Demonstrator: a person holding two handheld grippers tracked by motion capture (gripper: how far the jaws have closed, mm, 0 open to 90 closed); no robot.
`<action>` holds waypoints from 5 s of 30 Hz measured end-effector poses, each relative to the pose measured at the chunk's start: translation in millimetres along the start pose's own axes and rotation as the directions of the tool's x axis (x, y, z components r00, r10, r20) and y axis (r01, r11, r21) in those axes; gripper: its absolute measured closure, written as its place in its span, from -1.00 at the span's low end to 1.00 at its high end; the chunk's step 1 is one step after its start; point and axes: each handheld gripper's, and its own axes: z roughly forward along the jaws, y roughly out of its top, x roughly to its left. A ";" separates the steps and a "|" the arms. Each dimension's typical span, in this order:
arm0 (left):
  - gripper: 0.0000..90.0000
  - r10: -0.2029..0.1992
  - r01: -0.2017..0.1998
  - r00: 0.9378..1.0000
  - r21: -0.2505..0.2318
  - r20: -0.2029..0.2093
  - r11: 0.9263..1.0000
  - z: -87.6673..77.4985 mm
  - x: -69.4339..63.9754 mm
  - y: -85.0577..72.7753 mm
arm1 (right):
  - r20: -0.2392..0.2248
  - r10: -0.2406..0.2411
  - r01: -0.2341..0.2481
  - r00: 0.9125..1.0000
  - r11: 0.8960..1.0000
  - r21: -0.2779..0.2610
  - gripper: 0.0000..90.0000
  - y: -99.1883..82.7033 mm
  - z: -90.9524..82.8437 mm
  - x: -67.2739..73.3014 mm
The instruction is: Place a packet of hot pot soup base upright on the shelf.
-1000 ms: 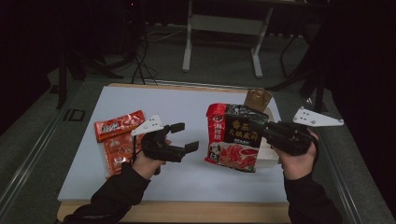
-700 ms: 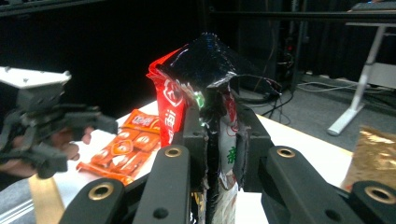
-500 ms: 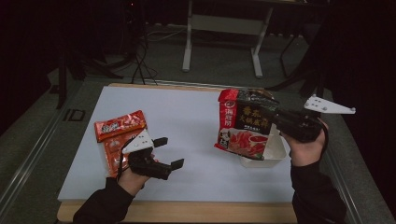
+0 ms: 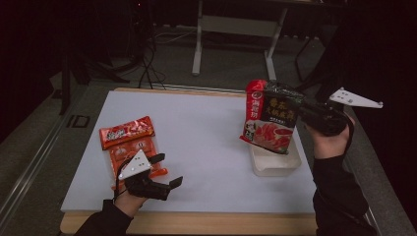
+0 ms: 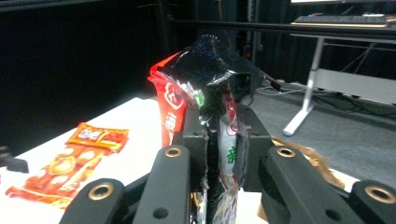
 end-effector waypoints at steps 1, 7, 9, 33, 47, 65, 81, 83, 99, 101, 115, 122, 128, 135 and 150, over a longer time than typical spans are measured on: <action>-0.97 0.007 -0.007 1.000 -0.001 -0.001 1.000 -0.5 -1.0 -2.5 | 0.004 0.000 0.000 1.000 1.000 0.000 0.72 0.3 0.7 -2.9; -0.97 0.014 -0.014 1.000 0.018 0.003 1.000 -0.5 -5.1 -15.5 | 0.018 0.014 -0.014 1.000 1.000 -0.003 0.71 -1.4 6.5 -22.1; -0.97 0.010 -0.010 1.000 0.021 0.002 1.000 -0.6 -5.4 -17.4 | 0.022 0.018 -0.018 1.000 1.000 -0.004 0.71 -2.8 7.7 -25.4; -0.97 -0.035 0.035 0.999 0.015 0.030 0.999 1.9 -3.4 -33.0 | 0.092 -0.030 0.022 0.995 0.996 0.083 0.70 -33.0 47.2 -68.8; -0.97 -0.048 0.048 0.998 0.014 0.039 0.999 1.7 -2.6 -34.2 | -0.008 -0.056 0.056 0.998 0.994 0.097 0.67 -49.6 65.0 -75.4; -0.97 -0.059 0.058 0.997 0.020 0.045 0.998 2.9 -0.9 -36.7 | -0.053 0.024 -0.020 0.998 0.996 0.084 0.62 -74.1 67.4 -82.1; -0.97 -0.064 0.063 0.997 0.024 0.044 0.998 4.1 0.5 -37.5 | -0.029 0.130 -0.127 0.991 0.989 0.076 0.46 -101.3 43.2 -103.8; -0.97 -0.064 0.063 0.997 0.024 0.042 0.998 4.0 1.1 -37.4 | 0.000 0.118 -0.118 0.993 0.989 0.094 0.31 -95.8 39.6 -99.7; -0.92 -0.084 0.083 0.996 0.033 0.023 0.996 1.3 5.1 -34.3 | 0.121 -0.030 0.027 0.992 0.999 0.030 -0.33 -44.9 -0.1 -46.8; -0.92 -0.106 0.105 0.994 0.044 0.024 0.993 -0.1 6.6 -33.3 | 0.107 -0.022 0.020 0.994 1.000 0.022 -0.39 -45.2 -1.4 -34.9; -0.92 -0.092 0.096 0.995 0.112 -0.037 0.989 -16.4 20.7 -13.8 | -0.079 -0.017 0.021 0.997 0.999 0.045 -0.69 -68.9 4.9 30.3; -0.89 -0.081 0.092 0.991 0.104 -0.104 0.990 -35.6 37.6 -6.1 | -0.140 -0.087 0.096 0.986 0.994 0.061 -0.63 -81.6 1.7 54.1; -0.81 -0.091 0.108 0.983 0.097 -0.160 0.989 -54.1 55.7 -0.2 | -0.185 -0.087 0.097 0.979 0.994 0.048 -0.64 -89.0 -3.3 68.9; -0.54 -0.086 0.110 0.969 0.093 -0.231 0.990 -63.8 69.0 -1.4 | -0.188 -0.068 0.083 0.980 0.994 0.073 -0.68 -94.8 -6.0 78.9; 0.59 -0.112 0.167 0.889 0.088 -0.443 0.982 -72.3 104.9 -5.9 | -0.217 -0.047 0.066 0.975 0.994 0.083 -0.68 -105.8 -8.7 88.1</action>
